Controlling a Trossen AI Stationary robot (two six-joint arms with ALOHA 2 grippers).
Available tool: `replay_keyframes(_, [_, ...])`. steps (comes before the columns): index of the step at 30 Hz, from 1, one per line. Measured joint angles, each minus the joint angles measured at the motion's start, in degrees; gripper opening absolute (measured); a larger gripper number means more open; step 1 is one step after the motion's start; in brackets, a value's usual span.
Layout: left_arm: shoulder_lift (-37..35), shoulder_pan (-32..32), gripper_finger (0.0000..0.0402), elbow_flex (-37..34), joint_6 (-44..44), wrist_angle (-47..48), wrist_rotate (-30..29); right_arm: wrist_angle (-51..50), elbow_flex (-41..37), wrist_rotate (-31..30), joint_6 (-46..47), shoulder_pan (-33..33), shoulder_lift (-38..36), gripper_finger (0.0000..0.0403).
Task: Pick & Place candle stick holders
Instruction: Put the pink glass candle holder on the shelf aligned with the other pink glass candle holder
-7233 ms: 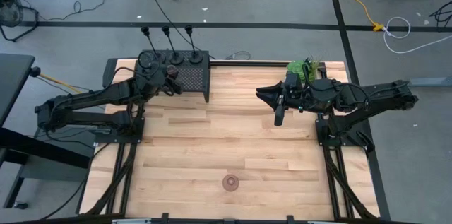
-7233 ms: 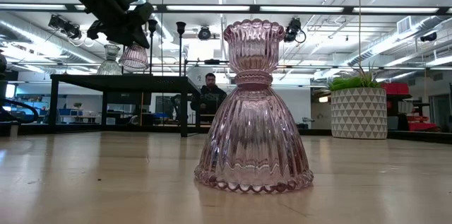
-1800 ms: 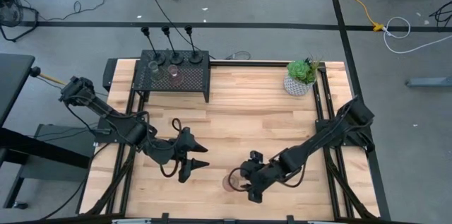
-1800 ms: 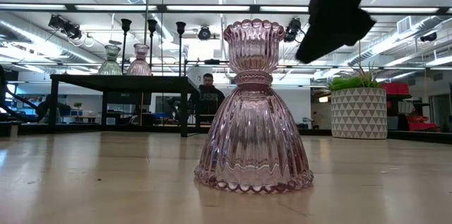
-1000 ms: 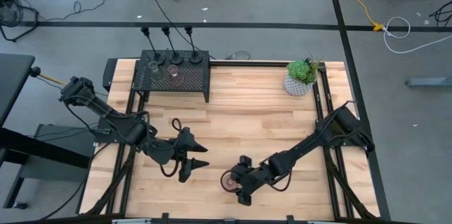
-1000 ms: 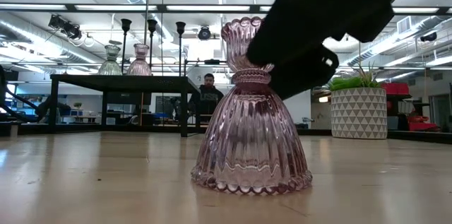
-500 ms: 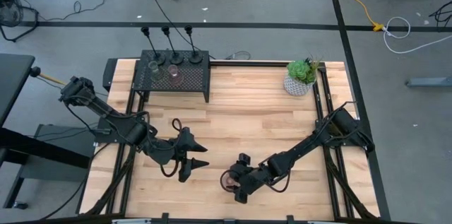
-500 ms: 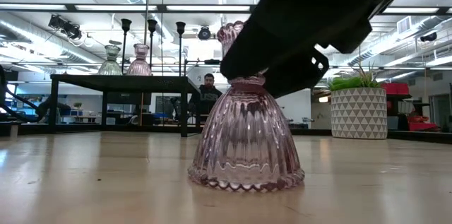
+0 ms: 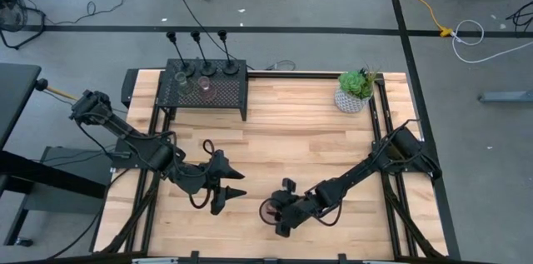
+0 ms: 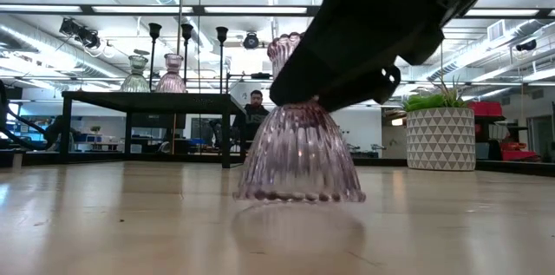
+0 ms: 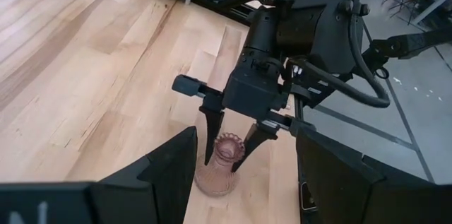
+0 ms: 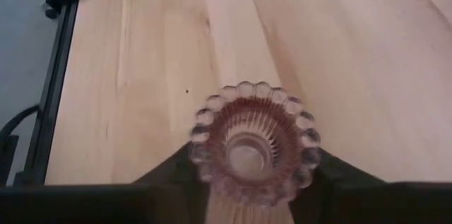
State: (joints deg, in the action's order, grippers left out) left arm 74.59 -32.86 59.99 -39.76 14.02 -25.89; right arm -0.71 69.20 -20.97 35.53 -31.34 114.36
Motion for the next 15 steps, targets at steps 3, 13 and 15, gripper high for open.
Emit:
replay_keyframes(3, [0.0, 0.0, 0.0243, 0.0, 0.0, 0.0, 0.0, -0.1, 0.0, -0.8, 0.0, 0.0, -0.1, 0.0116])
replay_keyframes(13, [0.0, 0.0, 0.0243, 0.0, 0.1, 0.0, -0.3, -0.5, 0.0, -1.2, 1.4, 0.4, -0.4, 0.0114])
replay_keyframes(15, [0.0, 0.0, 0.0243, 0.0, 0.1, 0.0, -0.6, -1.3, 0.0, -0.9, 1.6, 0.6, -1.0, 0.0114])
